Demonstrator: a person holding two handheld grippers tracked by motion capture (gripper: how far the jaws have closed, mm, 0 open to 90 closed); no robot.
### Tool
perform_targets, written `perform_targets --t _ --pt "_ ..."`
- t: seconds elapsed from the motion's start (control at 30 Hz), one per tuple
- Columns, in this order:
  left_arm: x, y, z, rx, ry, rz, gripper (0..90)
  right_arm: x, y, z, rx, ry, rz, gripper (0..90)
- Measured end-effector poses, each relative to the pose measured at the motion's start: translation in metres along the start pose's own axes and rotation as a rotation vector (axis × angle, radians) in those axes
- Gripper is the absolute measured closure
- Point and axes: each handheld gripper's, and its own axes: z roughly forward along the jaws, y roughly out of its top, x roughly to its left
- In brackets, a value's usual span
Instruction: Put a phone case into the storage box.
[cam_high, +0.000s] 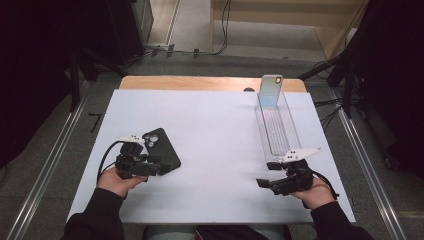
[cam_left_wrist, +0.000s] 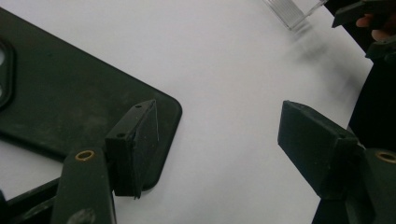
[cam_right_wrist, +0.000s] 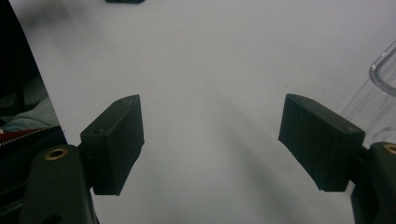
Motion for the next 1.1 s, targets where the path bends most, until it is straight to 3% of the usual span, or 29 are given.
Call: perform_targets --t 0.27,0.4,0.6,0.8,0.9,0.93,1.1 --pt "0.012 -0.001 -0.007 -0.026 0.046 -0.034 28.9 -0.001 -0.005 -0.003 0.001 -0.001 0.014 20.4" --pt "0.018 -0.001 -0.008 -0.032 0.112 -0.029 28.9 -0.001 -0.004 0.000 -0.002 0.012 0.010 20.3" --pt "0.037 0.005 -0.011 -0.036 0.180 -0.110 31.7 -0.001 -0.002 0.003 0.003 0.021 0.004 20.4" --pt "0.050 0.009 -0.018 -0.045 0.225 -0.130 60.4 0.000 0.000 0.005 0.016 0.029 0.008 20.4" --pt "0.058 0.009 -0.022 -0.068 0.243 -0.125 83.9 0.000 0.001 0.005 0.011 0.030 0.002 20.4" --pt "0.062 0.009 -0.023 -0.068 0.249 -0.133 88.2 0.000 0.001 0.005 0.010 0.031 0.002 20.4" --pt "0.079 0.011 -0.019 -0.049 0.277 -0.178 90.0 0.000 0.002 0.006 0.008 0.033 -0.005 20.4"
